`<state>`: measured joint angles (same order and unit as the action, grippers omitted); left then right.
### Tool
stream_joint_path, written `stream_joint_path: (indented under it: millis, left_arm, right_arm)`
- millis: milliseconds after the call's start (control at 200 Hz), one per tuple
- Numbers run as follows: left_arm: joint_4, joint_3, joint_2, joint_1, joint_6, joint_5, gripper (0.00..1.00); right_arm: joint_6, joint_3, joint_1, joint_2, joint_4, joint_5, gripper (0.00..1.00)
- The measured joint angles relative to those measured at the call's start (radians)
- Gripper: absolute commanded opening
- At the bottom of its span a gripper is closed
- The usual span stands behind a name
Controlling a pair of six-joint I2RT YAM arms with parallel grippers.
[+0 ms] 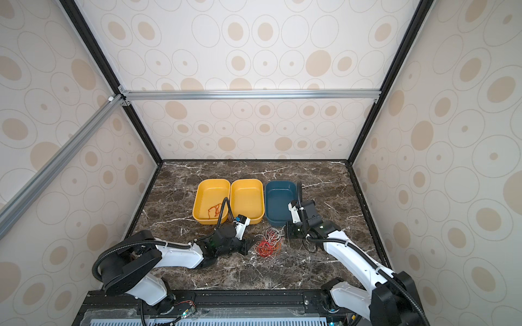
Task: Untangle the cables
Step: 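Grasp the bundle with the left gripper while the right gripper pinches the white cable, then pull the white cable up with the right gripper while the left holds the bundle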
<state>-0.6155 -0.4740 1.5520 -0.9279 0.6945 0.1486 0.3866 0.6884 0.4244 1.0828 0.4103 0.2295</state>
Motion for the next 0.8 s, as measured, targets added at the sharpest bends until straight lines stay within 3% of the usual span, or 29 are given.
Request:
stream_joint_path:
  millis: [225,620,800]
  left_arm:
    - [0.052,0.057,-0.069,0.0,0.013,-0.068,0.0]
    - [0.116,0.114,-0.23,-0.002,0.058,-0.167,0.0]
    - [0.135,0.156,-0.356,-0.003,0.076,-0.187,0.0]
  right_arm:
    - [0.009,0.046,0.0,-0.068,0.028,-0.053,0.0]
    - [0.051,0.108,0.009,-0.077,0.17,-0.299,0.0]
    - [0.053,0.131,0.021,-0.064,0.204,-0.306,0.0]
